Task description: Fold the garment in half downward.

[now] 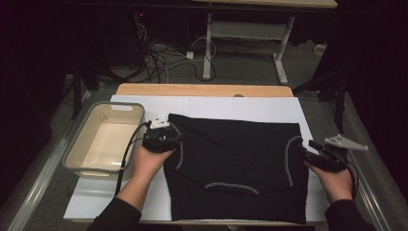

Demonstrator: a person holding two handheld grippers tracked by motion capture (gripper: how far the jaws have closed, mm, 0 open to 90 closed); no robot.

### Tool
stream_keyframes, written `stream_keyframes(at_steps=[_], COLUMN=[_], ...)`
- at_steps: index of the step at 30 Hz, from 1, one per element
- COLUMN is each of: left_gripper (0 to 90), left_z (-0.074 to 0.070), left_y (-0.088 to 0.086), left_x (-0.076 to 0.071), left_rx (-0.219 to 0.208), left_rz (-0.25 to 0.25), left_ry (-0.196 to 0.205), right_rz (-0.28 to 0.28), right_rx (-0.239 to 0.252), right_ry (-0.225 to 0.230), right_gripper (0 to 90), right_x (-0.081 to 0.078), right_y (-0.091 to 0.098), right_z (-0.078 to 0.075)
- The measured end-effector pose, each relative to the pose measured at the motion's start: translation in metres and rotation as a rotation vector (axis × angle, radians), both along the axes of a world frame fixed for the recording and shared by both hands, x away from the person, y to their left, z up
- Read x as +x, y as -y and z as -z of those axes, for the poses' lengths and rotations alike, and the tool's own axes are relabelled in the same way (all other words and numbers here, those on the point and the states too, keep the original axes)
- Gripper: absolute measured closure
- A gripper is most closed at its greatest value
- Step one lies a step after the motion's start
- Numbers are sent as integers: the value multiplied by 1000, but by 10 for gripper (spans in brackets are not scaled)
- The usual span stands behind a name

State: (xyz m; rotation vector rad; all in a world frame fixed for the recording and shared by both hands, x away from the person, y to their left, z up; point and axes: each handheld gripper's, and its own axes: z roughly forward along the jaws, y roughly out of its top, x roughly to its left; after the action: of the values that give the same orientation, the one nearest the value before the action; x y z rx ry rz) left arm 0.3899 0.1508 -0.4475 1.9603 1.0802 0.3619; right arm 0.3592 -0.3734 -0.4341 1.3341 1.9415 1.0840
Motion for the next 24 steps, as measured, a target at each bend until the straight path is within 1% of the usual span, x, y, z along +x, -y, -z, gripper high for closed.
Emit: stream_keyframes(at_steps=[2, 4, 5, 7, 10, 13, 15, 17, 19, 21, 23, 24], left_gripper=[461, 461, 461, 461, 457, 451, 451, 451, 450, 435, 433, 430], left_z=[8, 16, 18, 24, 31, 34, 34, 35, 36, 36, 37, 37], left_y=[-1, -2, -3, -3, -5, -7, -8, -10, -12, -12, -12, -11], left_x=[-15, -31, -36, -52, -67, -80, -85, -86, -85, -83, -81, -81], left_rx=[2, -6, -10, -6, -33, -24, -12, -1, -6, -6, -17, -14], left_rz=[26, 52, 64, 89, 117, 136, 143, 143, 139, 134, 135, 133], left_ry=[-6, -3, -2, 1, 0, 20, 20, 24, 18, 18, 12, 9], right_rz=[-9, -20, -22, -31, -40, -53, -56, -62, -80, -83, -85, -86], right_rx=[4, 4, 10, 28, 23, 35, 26, 31, 13, 28, 14, 11], right_ry=[-8, -16, -13, -14, -13, -11, -3, 1, -9, -12, -19, -22], right_gripper=[472, 472, 472, 472, 474, 474, 474, 474, 473, 473, 474, 474], right_x=[-17, -31, -38, -50, -65, -79, -86, -90, -91, -93, -93, -93], right_y=[-2, -4, -4, -6, -11, -16, -20, -22, -23, -22, -23, -23], right_z=[9, 17, 19, 23, 28, 30, 31, 33, 34, 35, 37, 38])
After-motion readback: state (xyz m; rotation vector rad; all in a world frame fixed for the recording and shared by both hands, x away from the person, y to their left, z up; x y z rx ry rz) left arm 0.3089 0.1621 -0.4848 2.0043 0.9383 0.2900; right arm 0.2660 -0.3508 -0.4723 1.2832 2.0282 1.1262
